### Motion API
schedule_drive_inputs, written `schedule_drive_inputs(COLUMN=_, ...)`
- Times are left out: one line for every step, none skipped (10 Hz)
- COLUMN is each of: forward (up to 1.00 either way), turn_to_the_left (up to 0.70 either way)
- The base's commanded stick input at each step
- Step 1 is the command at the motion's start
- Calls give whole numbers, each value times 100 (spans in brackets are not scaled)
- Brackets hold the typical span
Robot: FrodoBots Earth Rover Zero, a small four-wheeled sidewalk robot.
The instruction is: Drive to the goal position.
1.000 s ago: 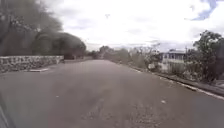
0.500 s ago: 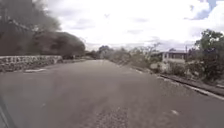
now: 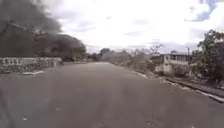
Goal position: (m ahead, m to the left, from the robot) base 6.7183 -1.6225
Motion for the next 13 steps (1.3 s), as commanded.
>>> schedule_drive_inputs(forward=70, turn_to_the_left=0)
schedule_drive_inputs(forward=70, turn_to_the_left=0)
schedule_drive_inputs(forward=70, turn_to_the_left=0)
schedule_drive_inputs(forward=70, turn_to_the_left=0)
schedule_drive_inputs(forward=70, turn_to_the_left=0)
schedule_drive_inputs(forward=70, turn_to_the_left=8)
schedule_drive_inputs(forward=70, turn_to_the_left=19)
schedule_drive_inputs(forward=70, turn_to_the_left=0)
schedule_drive_inputs(forward=70, turn_to_the_left=0)
schedule_drive_inputs(forward=70, turn_to_the_left=0)
schedule_drive_inputs(forward=70, turn_to_the_left=0)
schedule_drive_inputs(forward=70, turn_to_the_left=0)
schedule_drive_inputs(forward=70, turn_to_the_left=0)
